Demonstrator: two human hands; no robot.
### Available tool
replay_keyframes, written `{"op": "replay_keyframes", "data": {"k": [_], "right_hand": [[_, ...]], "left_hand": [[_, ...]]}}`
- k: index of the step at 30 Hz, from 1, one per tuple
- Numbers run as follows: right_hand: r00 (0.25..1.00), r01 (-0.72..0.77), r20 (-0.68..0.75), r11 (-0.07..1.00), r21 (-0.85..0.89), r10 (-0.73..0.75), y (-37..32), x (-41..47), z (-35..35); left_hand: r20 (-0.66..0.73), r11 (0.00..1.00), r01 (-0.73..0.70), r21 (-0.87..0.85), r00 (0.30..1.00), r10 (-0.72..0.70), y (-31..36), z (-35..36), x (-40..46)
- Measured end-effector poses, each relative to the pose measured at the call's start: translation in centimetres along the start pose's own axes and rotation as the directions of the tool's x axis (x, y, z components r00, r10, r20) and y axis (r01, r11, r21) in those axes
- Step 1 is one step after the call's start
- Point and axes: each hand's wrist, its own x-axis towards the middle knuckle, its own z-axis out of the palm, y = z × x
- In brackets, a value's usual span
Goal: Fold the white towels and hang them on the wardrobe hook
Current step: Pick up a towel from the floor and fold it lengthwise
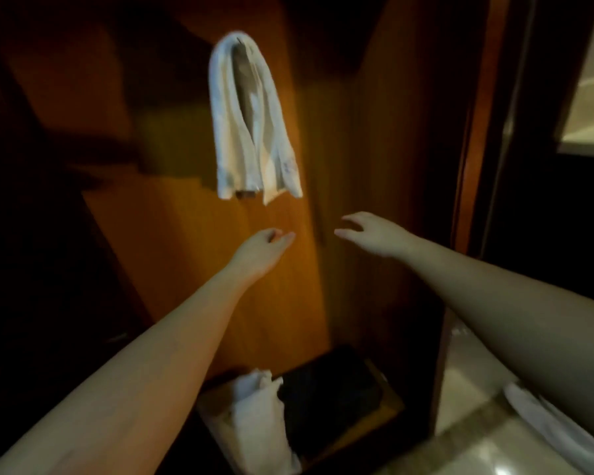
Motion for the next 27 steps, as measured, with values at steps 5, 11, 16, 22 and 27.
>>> {"op": "replay_keyframes", "data": {"k": [5,11,16,22,27], "right_hand": [[0.997,-0.059,0.052,0.993,-0.102,0.064,7.2,-9.4,4.1],[0.968,-0.17,0.14,0.957,-0.234,0.207,15.1,-18.2,8.2],[0.919,-0.347,0.122,0.917,-0.198,0.374,23.2,-25.5,10.8],[0.817,-0.547,0.142,0.829,-0.119,0.559,33.3,-31.2,10.1],[0.703,-0.69,0.194,0.722,-0.051,0.685,43.2,-33.8,8.2]], "left_hand": [[0.226,0.996,-0.078,0.038,0.972,0.067,-1.9,8.1,-5.0],[0.417,0.967,-0.234,0.098,0.892,0.174,-2.3,17.3,-8.4],[0.612,0.945,-0.308,0.107,0.77,0.181,0.0,27.0,-9.8],[0.699,0.94,-0.333,0.07,0.689,0.192,5.6,39.4,-9.2],[0.765,0.95,-0.307,0.051,0.624,0.161,11.4,49.6,-7.3]]}}
